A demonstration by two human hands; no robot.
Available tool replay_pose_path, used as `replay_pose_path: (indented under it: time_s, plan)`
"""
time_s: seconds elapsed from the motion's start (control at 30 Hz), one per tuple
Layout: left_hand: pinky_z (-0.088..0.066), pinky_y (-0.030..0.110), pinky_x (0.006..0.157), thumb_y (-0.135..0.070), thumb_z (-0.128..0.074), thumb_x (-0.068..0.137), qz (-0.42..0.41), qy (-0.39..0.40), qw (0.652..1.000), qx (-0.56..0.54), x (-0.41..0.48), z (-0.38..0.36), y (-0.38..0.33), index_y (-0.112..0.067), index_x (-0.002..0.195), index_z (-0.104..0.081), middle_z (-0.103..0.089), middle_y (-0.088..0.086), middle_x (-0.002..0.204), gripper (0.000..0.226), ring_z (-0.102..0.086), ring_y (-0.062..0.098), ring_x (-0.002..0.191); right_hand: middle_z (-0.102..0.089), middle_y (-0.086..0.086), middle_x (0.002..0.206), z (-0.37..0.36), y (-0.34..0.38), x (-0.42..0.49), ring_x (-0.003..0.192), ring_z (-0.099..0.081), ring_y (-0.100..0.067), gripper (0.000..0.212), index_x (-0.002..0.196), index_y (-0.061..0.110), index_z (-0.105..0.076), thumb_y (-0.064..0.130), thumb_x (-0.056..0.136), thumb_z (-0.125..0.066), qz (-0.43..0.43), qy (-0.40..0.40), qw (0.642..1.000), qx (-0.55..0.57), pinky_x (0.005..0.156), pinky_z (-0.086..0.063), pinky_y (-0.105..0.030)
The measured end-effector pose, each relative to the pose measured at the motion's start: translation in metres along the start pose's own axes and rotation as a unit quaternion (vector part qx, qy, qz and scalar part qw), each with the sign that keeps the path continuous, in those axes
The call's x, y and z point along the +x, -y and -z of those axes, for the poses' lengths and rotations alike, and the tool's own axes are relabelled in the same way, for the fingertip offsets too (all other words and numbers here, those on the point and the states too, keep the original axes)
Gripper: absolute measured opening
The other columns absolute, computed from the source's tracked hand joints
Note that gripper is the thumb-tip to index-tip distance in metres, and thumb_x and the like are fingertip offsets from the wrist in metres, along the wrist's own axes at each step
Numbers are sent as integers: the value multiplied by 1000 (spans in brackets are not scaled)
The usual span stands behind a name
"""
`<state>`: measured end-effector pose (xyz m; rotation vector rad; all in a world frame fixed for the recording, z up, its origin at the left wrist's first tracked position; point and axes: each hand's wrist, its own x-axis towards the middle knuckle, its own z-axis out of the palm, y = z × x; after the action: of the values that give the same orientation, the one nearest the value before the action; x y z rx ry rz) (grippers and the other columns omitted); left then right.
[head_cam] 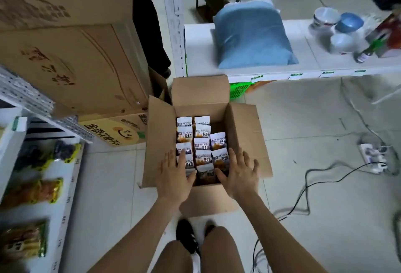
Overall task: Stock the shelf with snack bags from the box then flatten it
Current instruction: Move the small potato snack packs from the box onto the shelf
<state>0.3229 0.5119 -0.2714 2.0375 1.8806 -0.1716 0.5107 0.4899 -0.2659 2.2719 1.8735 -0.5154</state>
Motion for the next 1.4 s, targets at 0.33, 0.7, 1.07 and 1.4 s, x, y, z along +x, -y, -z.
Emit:
replay_pose_path:
  time_s: [0.33, 0.7, 1.07, 1.4]
  plan:
    - [-24, 44, 119, -64, -38, 93, 29, 14, 999, -40, 158, -151, 31, -25, 155, -11, -17, 10, 162, 78, -17, 29, 149, -13, -5, 164, -138, -7, 158, 152, -10, -24, 81, 156, 21, -12, 70, 92, -23, 8, 39, 999, 1, 119, -13, -51]
    - [-34, 39, 110, -55, -41, 97, 100, 50, 986, -123, 265, -305, 53, -18, 156, -1, -4, 12, 163, 81, -15, 31, 148, -21, -6, 162, -292, -11, 291, 148, -20, -26, 82, 156, 19, -11, 68, 93, -32, 12, 73, 997, 27, 117, -22, -47]
    - [-39, 48, 110, -46, -67, 86, 230, -11, 914, -335, 321, -385, 67, -5, 155, -2, -19, 16, 158, 103, -31, 34, 141, -56, -7, 133, -374, -18, 362, 124, -50, -28, 74, 128, 15, -43, 72, 81, -53, -17, 74, 987, 142, 101, -37, -39]
    - [-49, 38, 95, -33, -80, 78, 307, 44, 842, -441, 340, -405, 84, -9, 141, -36, -58, 13, 132, 81, -58, 31, 118, -61, 1, 130, -393, -27, 385, 120, -56, -25, 79, 127, 21, -47, 79, 74, -55, -2, 147, 966, 212, 101, -43, -37]
